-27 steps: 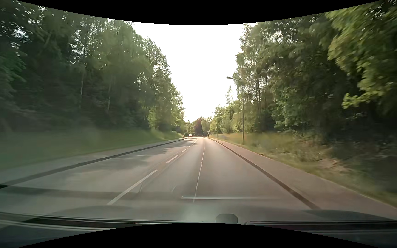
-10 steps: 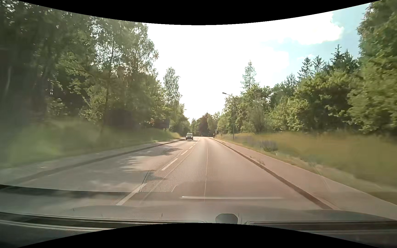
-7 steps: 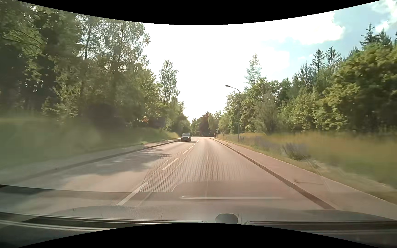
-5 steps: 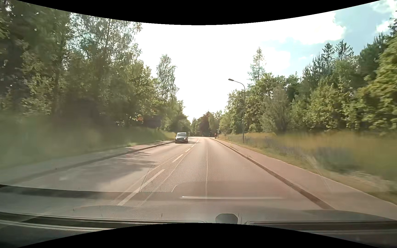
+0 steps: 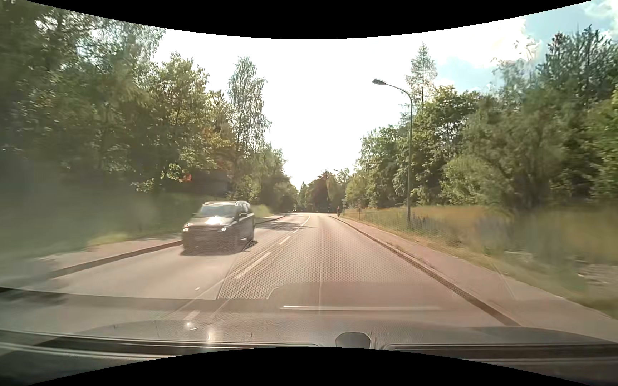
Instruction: Follow the waypoints while adhering to traffic rules and regulations
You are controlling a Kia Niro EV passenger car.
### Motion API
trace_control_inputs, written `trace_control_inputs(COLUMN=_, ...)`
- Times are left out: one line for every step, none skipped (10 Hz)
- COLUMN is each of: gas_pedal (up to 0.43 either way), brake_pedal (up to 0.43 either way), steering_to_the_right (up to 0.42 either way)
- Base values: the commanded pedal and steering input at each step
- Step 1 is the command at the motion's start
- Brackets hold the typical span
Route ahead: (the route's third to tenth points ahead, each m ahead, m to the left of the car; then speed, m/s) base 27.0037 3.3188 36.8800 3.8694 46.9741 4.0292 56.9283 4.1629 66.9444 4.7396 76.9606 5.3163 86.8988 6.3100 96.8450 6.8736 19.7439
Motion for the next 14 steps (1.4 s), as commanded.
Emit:
trace_control_inputs(gas_pedal=0.150, brake_pedal=0.006, steering_to_the_right=-0.004)
trace_control_inputs(gas_pedal=0.150, brake_pedal=0.006, steering_to_the_right=-0.005)
trace_control_inputs(gas_pedal=0.150, brake_pedal=0.006, steering_to_the_right=-0.005)
trace_control_inputs(gas_pedal=0.150, brake_pedal=0.006, steering_to_the_right=-0.004)
trace_control_inputs(gas_pedal=0.150, brake_pedal=0.006, steering_to_the_right=-0.005)
trace_control_inputs(gas_pedal=0.150, brake_pedal=0.006, steering_to_the_right=-0.004)
trace_control_inputs(gas_pedal=0.150, brake_pedal=0.006, steering_to_the_right=-0.004)
trace_control_inputs(gas_pedal=0.150, brake_pedal=0.006, steering_to_the_right=-0.005)
trace_control_inputs(gas_pedal=0.150, brake_pedal=0.006, steering_to_the_right=-0.004)
trace_control_inputs(gas_pedal=0.150, brake_pedal=0.006, steering_to_the_right=-0.005)
trace_control_inputs(gas_pedal=0.138, brake_pedal=0.006, steering_to_the_right=-0.005)
trace_control_inputs(gas_pedal=0.138, brake_pedal=0.006, steering_to_the_right=-0.005)
trace_control_inputs(gas_pedal=0.130, brake_pedal=0.006, steering_to_the_right=-0.005)
trace_control_inputs(gas_pedal=0.130, brake_pedal=0.006, steering_to_the_right=-0.005)
